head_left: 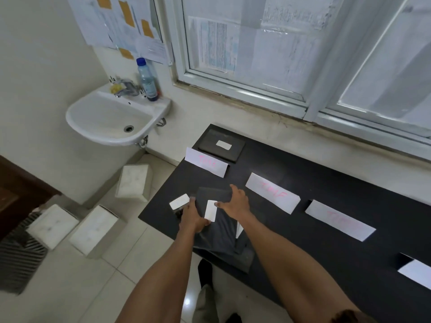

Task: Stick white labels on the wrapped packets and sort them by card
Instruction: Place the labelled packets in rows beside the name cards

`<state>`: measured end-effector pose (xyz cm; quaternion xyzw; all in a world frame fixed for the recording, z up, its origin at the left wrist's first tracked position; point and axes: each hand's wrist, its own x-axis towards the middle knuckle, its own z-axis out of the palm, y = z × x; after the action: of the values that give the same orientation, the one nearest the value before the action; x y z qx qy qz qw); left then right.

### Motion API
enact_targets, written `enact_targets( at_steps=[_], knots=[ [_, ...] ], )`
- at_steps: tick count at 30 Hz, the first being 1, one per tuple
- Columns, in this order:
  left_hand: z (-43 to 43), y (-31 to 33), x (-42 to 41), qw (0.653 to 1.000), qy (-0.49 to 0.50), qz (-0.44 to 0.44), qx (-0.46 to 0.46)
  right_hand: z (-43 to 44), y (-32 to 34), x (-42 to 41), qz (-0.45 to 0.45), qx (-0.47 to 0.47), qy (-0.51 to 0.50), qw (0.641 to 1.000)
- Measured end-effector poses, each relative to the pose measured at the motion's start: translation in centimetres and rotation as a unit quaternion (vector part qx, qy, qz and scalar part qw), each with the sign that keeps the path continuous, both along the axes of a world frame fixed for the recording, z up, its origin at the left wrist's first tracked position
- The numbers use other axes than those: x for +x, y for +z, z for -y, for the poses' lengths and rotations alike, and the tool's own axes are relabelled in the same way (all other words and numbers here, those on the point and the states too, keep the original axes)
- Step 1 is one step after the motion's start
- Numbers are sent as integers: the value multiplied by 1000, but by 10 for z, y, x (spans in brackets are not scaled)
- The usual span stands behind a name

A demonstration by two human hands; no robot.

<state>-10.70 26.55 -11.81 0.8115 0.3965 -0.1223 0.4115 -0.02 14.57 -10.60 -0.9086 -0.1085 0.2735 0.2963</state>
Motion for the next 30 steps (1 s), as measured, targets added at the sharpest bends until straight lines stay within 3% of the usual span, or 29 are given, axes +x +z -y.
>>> enact_targets(
  at_steps=[6,10,16,24,30],
  knots=[
    [4,8,-10,1000,9,16,-8,-10,-16,-2,51,-46,-59,996],
    [1,12,-10,999,25,10,-19,-13,-17,-5,64,-13,-117,991],
    [-1,16,-3,988,125,28,-84,-16,-12,-16,59,34,-139,988],
    [0,42,19,967,209,65,-132,-2,7,-10,-44,241,-154,957],
    [-8,84,51,983,104,102,-114,43,44,25,-120,357,-126,918]
  ],
)
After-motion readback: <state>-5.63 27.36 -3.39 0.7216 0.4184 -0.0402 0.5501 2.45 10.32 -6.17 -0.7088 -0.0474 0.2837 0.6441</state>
